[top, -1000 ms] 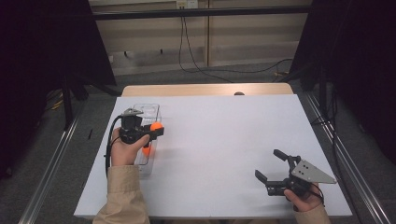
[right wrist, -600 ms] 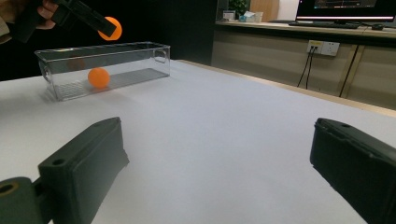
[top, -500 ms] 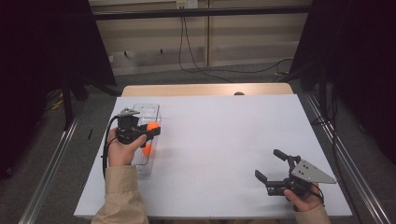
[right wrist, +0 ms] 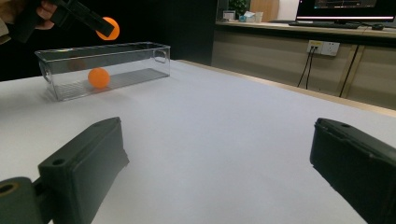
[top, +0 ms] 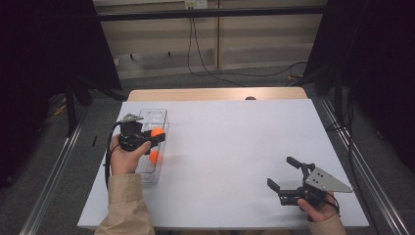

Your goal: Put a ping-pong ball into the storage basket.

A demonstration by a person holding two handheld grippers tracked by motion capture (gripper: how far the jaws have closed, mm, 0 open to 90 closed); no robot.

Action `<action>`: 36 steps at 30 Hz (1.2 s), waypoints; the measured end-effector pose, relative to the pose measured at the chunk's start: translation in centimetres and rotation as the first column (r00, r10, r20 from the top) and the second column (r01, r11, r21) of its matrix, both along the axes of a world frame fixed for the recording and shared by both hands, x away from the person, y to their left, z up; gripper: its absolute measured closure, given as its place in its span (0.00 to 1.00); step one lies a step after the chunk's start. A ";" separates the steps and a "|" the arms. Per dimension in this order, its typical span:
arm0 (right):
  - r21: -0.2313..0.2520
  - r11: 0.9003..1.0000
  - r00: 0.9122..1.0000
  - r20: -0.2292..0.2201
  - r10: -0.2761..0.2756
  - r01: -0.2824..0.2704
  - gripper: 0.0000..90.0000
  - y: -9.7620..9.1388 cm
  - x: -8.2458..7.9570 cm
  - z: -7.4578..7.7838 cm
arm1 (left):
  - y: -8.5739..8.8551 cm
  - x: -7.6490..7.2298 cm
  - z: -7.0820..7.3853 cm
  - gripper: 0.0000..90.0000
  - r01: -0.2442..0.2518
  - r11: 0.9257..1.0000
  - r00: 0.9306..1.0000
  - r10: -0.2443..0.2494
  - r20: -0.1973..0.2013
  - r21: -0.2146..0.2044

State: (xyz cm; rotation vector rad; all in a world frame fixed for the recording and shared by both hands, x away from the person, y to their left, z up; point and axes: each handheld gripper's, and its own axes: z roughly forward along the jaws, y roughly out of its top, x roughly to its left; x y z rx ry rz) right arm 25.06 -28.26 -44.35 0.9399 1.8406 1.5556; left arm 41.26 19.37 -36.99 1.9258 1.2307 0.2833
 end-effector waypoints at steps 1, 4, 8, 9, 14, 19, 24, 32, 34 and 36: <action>0.000 1.000 1.000 0.000 0.000 0.000 0.03 0.0 0.0 0.0 | 0.1 0.0 0.0 0.56 -0.001 1.000 1.000 0.001 0.004 -0.002; -0.002 1.000 1.000 -0.001 0.001 -0.001 0.03 0.0 0.0 0.0 | 0.3 0.0 0.0 0.56 -0.009 1.000 1.000 0.010 0.004 -0.005; -0.001 1.000 1.000 0.000 -0.001 0.001 0.03 0.0 0.0 0.0 | 0.5 0.0 0.0 0.56 -0.013 1.000 1.000 0.013 0.010 0.000; 0.000 1.000 1.000 0.000 0.000 0.000 0.03 0.0 0.0 0.0 | 0.5 0.0 0.0 0.56 -0.015 1.000 1.000 0.015 0.009 0.003; 0.000 1.000 1.000 0.000 0.000 0.000 0.03 0.0 0.0 0.0 | 0.8 0.1 -0.2 0.56 -0.027 1.000 1.000 0.027 0.006 0.006; 0.000 1.000 1.000 -0.001 0.000 0.000 0.03 0.0 0.0 0.0 | 1.1 0.1 -0.3 0.56 -0.037 0.999 0.999 0.037 0.007 0.007; 0.000 1.000 1.000 -0.002 0.000 0.000 0.03 0.0 0.0 0.0 | 1.3 0.1 -0.4 0.56 -0.047 0.999 0.999 0.047 0.008 0.019; 0.001 1.000 1.000 -0.002 0.000 0.000 0.03 0.0 0.0 0.0 | 1.7 0.3 -0.8 0.56 -0.073 0.996 0.997 0.073 0.013 0.044; 0.001 1.000 1.000 -0.001 0.000 0.000 0.03 0.0 0.0 0.0 | 1.9 0.3 -1.0 0.56 -0.078 0.996 0.997 0.078 0.014 0.049; 0.000 1.000 1.000 0.001 0.000 0.000 0.03 0.0 0.0 0.0 | 2.0 0.4 -1.2 0.56 -0.083 0.995 0.997 0.083 0.009 0.051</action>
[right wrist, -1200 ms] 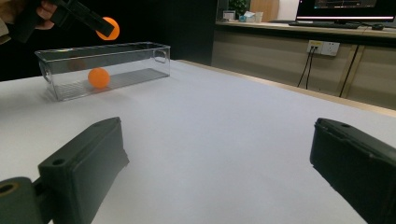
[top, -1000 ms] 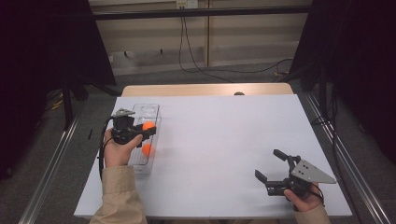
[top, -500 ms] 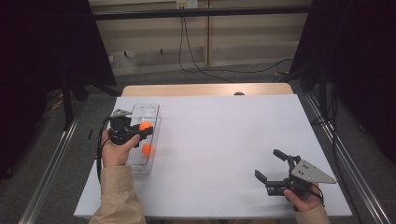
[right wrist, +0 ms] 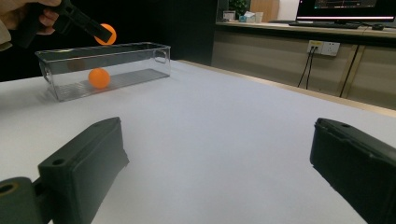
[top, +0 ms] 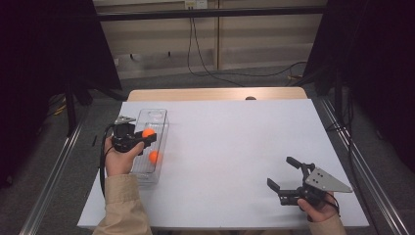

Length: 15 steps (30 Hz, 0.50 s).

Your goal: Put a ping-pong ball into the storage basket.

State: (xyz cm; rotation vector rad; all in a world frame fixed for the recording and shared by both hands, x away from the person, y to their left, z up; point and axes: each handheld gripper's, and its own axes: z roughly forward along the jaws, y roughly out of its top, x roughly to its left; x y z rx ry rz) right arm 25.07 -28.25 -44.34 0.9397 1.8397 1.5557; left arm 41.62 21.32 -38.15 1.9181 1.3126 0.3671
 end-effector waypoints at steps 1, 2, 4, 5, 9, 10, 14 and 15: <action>0.001 1.000 1.000 -0.001 0.000 0.000 0.03 0.0 0.0 0.0 | 0.0 0.0 0.0 0.56 0.000 1.000 1.000 0.000 0.000 0.000; 0.002 1.000 1.000 -0.001 0.000 0.000 0.03 0.0 0.0 0.0 | 0.0 0.0 -0.1 0.56 -0.003 1.000 1.000 0.003 0.001 0.006; 0.001 1.000 1.000 -0.001 0.001 -0.001 0.03 0.0 0.0 0.0 | 0.1 0.0 -0.1 0.56 -0.007 1.000 1.000 0.007 -0.001 0.012; 0.001 1.000 1.000 -0.001 0.001 -0.001 0.03 0.0 0.0 0.0 | 0.1 0.1 -0.2 0.56 -0.006 1.000 1.000 0.006 -0.001 0.012; 0.001 1.000 1.000 -0.001 0.000 0.000 0.03 0.0 0.0 0.0 | 0.1 0.1 -0.4 0.56 -0.015 1.000 1.000 0.015 -0.002 0.015; 0.001 1.000 1.000 -0.001 0.001 -0.001 0.03 0.0 0.0 0.0 | 0.1 0.2 -0.4 0.56 -0.016 1.000 1.000 0.016 -0.004 0.016; 0.001 1.000 1.000 0.001 -0.001 0.001 0.03 0.0 0.0 0.0 | 0.2 0.2 -0.7 0.56 -0.026 0.999 1.000 0.026 -0.005 0.020; 0.001 1.000 1.000 0.001 0.000 0.000 0.03 0.0 0.0 0.0 | 0.2 0.2 -0.7 0.56 -0.030 0.999 1.000 0.030 -0.005 0.022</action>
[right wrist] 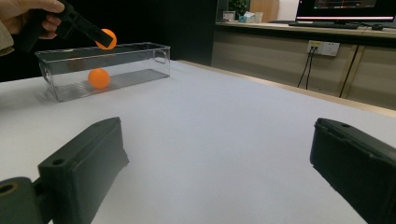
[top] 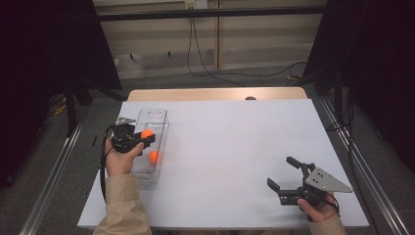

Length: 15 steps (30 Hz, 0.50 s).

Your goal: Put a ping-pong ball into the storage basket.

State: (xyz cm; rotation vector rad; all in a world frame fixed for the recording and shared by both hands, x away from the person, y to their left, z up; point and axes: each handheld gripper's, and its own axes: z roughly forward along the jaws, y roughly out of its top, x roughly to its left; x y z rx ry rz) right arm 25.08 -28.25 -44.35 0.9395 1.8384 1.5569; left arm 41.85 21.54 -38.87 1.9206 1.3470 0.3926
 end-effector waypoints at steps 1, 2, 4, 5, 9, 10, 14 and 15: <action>0.000 1.000 1.000 -0.002 0.000 0.000 0.03 0.0 0.0 0.0 | 0.0 0.0 0.0 0.56 0.000 1.000 1.000 0.000 -0.001 0.003; 0.001 1.000 1.000 -0.002 0.000 0.000 0.03 0.0 0.0 0.0 | 0.1 0.0 0.0 0.56 0.001 1.000 1.000 -0.001 -0.003 0.004; 0.000 1.000 1.000 -0.002 0.000 0.000 0.03 0.0 0.0 0.0 | 0.1 0.0 -0.2 0.56 -0.004 1.000 1.000 0.004 -0.004 0.003; 0.000 1.000 1.000 -0.001 -0.001 0.001 0.03 0.0 0.0 0.0 | 0.1 0.1 -0.2 0.56 -0.005 1.000 1.000 0.005 -0.005 0.003; 0.001 1.000 1.000 -0.001 0.000 0.000 0.03 0.0 0.0 0.0 | 0.0 0.1 -0.3 0.56 -0.001 1.000 1.000 0.001 -0.008 0.008; 0.001 1.000 1.000 -0.001 0.001 -0.001 0.03 0.0 0.0 0.0 | 0.0 0.1 -0.3 0.56 -0.001 1.000 1.000 0.001 -0.008 0.008; 0.001 1.000 1.000 -0.001 0.001 -0.001 0.03 0.0 0.0 0.0 | -0.1 0.2 -0.5 0.56 -0.004 1.000 1.000 0.004 -0.007 0.017; 0.001 1.000 1.000 -0.001 0.002 -0.002 0.03 0.0 0.0 0.0 | -0.1 0.2 -0.5 0.56 -0.005 1.000 1.000 0.005 -0.010 0.020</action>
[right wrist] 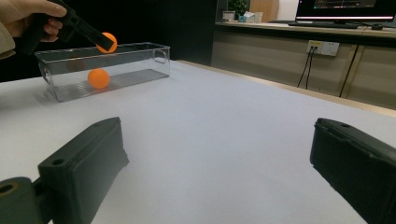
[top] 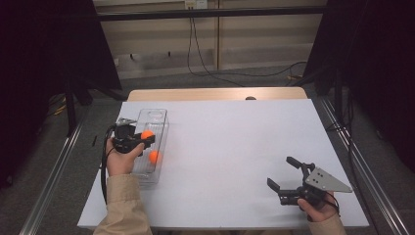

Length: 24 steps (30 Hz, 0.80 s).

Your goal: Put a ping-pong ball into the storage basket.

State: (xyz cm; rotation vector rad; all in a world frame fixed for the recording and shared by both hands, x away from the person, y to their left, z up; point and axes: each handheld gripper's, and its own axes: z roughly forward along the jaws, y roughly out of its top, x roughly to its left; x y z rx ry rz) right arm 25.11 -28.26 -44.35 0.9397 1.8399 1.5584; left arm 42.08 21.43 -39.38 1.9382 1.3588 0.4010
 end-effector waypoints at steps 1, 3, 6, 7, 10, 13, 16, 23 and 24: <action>0.001 1.000 1.000 0.001 -0.001 0.001 0.03 0.0 0.0 0.0 | 0.0 0.0 0.0 0.56 0.000 1.000 1.000 0.000 -0.001 0.004; 0.001 1.000 1.000 0.000 -0.001 0.001 0.03 0.0 0.0 0.0 | 0.0 0.0 0.0 0.56 0.000 1.000 1.000 0.000 -0.003 0.005; 0.000 1.000 1.000 0.000 0.000 0.000 0.03 0.0 0.0 0.0 | 0.0 0.0 -0.1 0.56 -0.001 1.000 1.000 0.001 -0.002 0.005; 0.000 1.000 1.000 0.000 0.000 0.000 0.03 0.0 0.0 0.0 | 0.0 0.0 -0.1 0.56 -0.002 1.000 1.000 0.002 -0.002 0.007; 0.000 1.000 1.000 0.000 -0.001 0.001 0.03 0.0 0.0 0.0 | -0.1 0.0 -0.2 0.56 -0.002 1.000 1.000 0.002 -0.006 0.012; 0.001 1.000 1.000 0.000 -0.001 0.001 0.03 0.0 0.0 0.0 | -0.2 0.1 -0.2 0.56 0.000 1.000 1.000 0.000 -0.009 0.018; 0.000 1.000 1.000 0.000 0.000 0.000 0.03 0.0 0.0 0.0 | -0.3 0.1 -0.3 0.56 -0.002 1.000 1.000 0.003 -0.008 0.021; -0.001 1.000 1.000 0.001 0.002 -0.002 0.03 0.0 0.0 0.0 | -0.3 0.1 -0.4 0.56 -0.007 0.999 1.000 0.008 -0.012 0.034; -0.001 1.000 1.000 0.002 0.002 -0.002 0.03 0.0 0.0 0.0 | -0.3 0.1 -0.4 0.56 -0.008 0.999 1.000 0.009 -0.016 0.034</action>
